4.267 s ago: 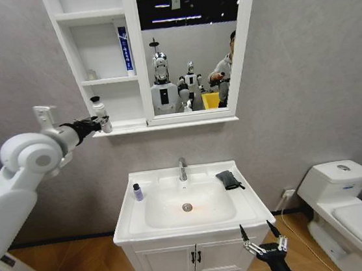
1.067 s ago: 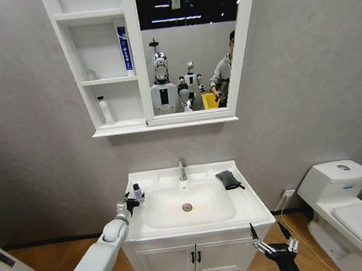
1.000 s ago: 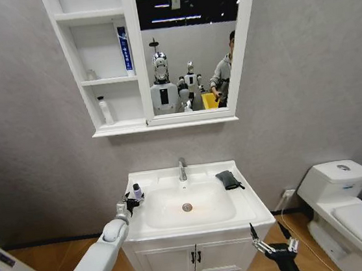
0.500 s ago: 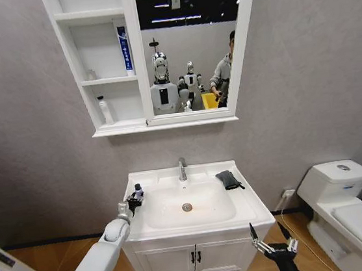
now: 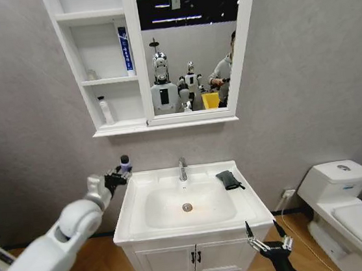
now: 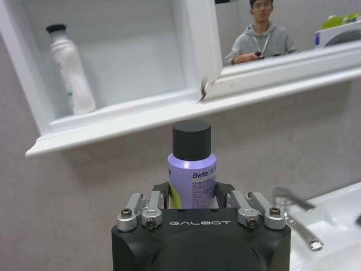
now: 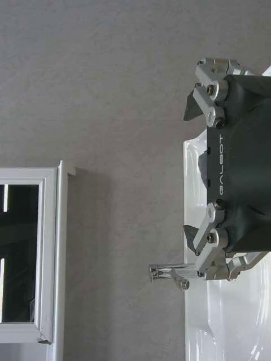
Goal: Move facial cleanser and shampoo from washbasin to cabinet, then wipe washbasin with towel.
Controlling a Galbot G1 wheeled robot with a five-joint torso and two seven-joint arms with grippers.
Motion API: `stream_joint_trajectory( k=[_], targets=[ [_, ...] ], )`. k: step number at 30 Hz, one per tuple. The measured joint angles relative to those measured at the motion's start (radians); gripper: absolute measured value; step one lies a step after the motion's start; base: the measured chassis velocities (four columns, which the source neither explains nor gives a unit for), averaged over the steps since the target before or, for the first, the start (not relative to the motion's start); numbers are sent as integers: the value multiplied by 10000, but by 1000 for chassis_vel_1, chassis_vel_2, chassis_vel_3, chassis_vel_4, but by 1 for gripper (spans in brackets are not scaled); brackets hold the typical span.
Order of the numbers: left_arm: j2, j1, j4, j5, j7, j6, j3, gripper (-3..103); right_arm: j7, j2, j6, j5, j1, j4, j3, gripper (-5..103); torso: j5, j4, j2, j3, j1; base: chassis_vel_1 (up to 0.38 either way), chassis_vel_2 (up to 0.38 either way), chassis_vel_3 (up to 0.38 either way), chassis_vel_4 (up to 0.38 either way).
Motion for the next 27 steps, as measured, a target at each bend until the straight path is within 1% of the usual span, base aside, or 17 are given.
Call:
stream_joint_trajectory(
  k=[1, 3, 4, 5, 8, 9, 11, 12, 15, 16, 18, 19, 21, 22, 24, 26, 27],
  targets=[
    [0, 0, 0, 0, 0, 0, 0, 42, 0, 0, 0, 0, 0, 0, 0, 100, 0, 0, 0, 0, 0, 0, 0, 0, 0],
    [84, -1224, 231, -1035, -339, 311, 441, 42, 0, 20, 7, 13, 76, -7, 3, 100, -3, 1, -1, 1, 0, 0, 0, 0, 0],
    [44, -1963, 551, -1305, -419, 393, 757, 42, 1, 37, 10, 28, 110, -7, 6, 100, -4, 5, 0, 1, 0, 0, 0, 0, 0],
    [44, -1963, 551, -1305, -419, 393, 757, 42, 1, 37, 10, 28, 110, -7, 6, 100, -4, 5, 0, 1, 0, 0, 0, 0, 0],
    [-327, -3850, 1687, -1573, -467, 411, 1783, 42, 1, 60, 28, 58, 157, -18, 13, 100, -4, 2, -1, 2, 1, 0, 0, 0, 0],
    [-327, -3850, 1687, -1573, -467, 411, 1783, 42, 1, 60, 28, 58, 157, -18, 13, 100, -4, 2, -1, 2, 1, 0, 0, 0, 0],
    [-836, -5024, 2743, -1522, -429, 405, 2504, 42, 1, 56, 61, 71, 171, -93, 30, 100, -2, 4, 0, 2, 1, 0, 0, 0, 0],
    [-836, -5024, 2743, -1522, -429, 405, 2504, 42, 1, 56, 61, 71, 171, -93, 30, 100, -2, 4, 0, 2, 1, 0, 0, 0, 0],
    [-1846, -6276, 4606, -1107, -129, 375, 3193, 42, 0, 56, 102, 130, 193, -132, 87, 100, -3, -1, -2, 3, 3, 0, 0, 0, 0],
    [-1846, -6276, 4606, -1107, -129, 375, 3193, 42, 0, 56, 102, 130, 193, -132, 87, 100, -3, -1, -2, 3, 3, 0, 0, 0, 0],
    [-2341, -6899, 5539, -698, 218, 355, 3510, 42, 2, 60, 122, 293, 196, -132, 197, 100, -2, 3, -2, 3, 3, 0, 0, 0, 0],
    [-2341, -6899, 5539, -698, 218, 355, 3510, 42, 2, 60, 122, 293, 196, -132, 197, 100, -2, 3, -2, 3, 3, 0, 0, 0, 0],
    [-2851, -7439, 6367, -61, 699, 333, 3811, 42, 3, 33, 235, 418, 160, -224, 316, 100, -1, 5, -2, 3, 2, 0, 0, 0, 0],
    [-2851, -7439, 6367, -61, 699, 333, 3811, 42, 3, 33, 235, 418, 160, -224, 316, 100, -1, 5, -2, 3, 2, 0, 0, 0, 0],
    [-3387, -7830, 7046, 476, 1063, 326, 4080, 42, 3, 4, 322, 545, 77, -293, 407, 100, -1, 1, -2, 3, 3, 0, 0, 0, 0],
    [-3814, -8082, 7536, 862, 1287, 319, 4295, 42, 3, 4, 390, 608, 47, -337, 471, 100, 0, 0, -2, 2, 2, 0, 0, 0, 0],
    [-3814, -8082, 7536, 862, 1287, 319, 4295, 42, 3, 4, 390, 608, 47, -337, 471, 100, 0, 0, -2, 2, 2, 0, 0, 0, 0]
  ],
)
